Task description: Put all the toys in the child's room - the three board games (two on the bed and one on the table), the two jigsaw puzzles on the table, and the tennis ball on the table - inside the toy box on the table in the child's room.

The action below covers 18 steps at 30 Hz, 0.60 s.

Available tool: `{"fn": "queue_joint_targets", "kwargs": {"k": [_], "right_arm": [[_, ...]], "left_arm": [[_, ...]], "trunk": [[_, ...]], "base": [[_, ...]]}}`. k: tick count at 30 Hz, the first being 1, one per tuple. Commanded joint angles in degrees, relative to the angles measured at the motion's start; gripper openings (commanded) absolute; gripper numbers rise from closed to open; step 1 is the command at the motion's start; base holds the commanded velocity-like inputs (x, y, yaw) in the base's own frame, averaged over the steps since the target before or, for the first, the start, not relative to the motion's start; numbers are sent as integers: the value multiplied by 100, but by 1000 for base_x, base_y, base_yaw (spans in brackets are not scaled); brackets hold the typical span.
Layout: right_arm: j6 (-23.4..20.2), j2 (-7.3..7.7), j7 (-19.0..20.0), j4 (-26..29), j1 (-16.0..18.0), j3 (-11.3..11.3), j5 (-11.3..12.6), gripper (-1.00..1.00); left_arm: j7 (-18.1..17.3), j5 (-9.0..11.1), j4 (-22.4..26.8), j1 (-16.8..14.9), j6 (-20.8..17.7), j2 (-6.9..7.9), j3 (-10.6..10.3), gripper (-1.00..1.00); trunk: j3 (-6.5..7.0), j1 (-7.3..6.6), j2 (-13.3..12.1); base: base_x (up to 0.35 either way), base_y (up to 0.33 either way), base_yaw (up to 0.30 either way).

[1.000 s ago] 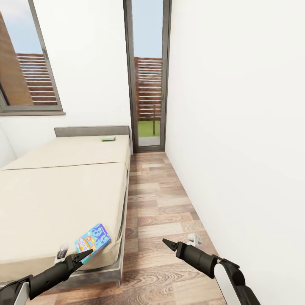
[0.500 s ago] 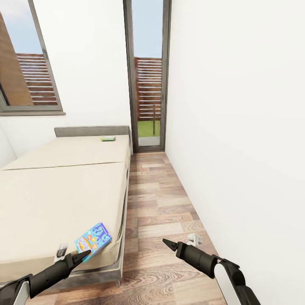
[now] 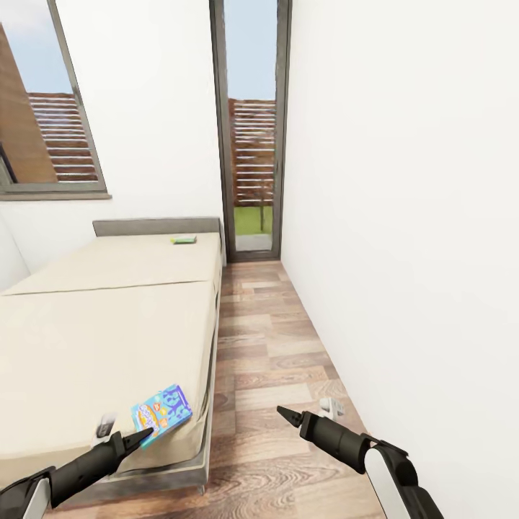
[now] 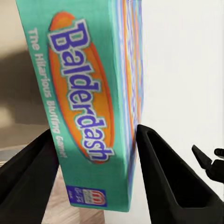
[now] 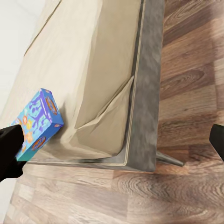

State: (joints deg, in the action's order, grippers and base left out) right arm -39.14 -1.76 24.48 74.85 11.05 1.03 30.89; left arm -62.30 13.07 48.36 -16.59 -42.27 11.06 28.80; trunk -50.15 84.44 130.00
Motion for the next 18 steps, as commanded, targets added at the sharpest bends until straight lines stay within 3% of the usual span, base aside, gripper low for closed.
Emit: {"fn": "queue_joint_targets", "kwargs": {"k": [1,6,14,16,18], "right_arm": [[-38,-4,-1,3,3,0,14,100],[-34,-7,2,3,3,-5,14,100],[-16,2,4,3,3,-6,14,100],[-11,7,8,3,3,-7,14,100],[-15,12,10,3,3,-5,14,100]], "left_arm": [[-869,-30,41,-11,-83,393,0,-100],[-1157,-32,41,-11,-265,671,2,-100],[-1294,-32,48,-11,-757,983,-4,-100],[-1436,-34,49,-11,-851,1071,-9,-100],[-1856,-42,50,-11,-957,1246,-21,-100]], "trunk": [[13,-24,-39],[102,-133,-240],[246,-309,-561],[282,-353,-641],[318,-397,-721]], "base": [[0,0,0],[0,0,0],[0,0,0],[0,0,0],[0,0,0]]}}
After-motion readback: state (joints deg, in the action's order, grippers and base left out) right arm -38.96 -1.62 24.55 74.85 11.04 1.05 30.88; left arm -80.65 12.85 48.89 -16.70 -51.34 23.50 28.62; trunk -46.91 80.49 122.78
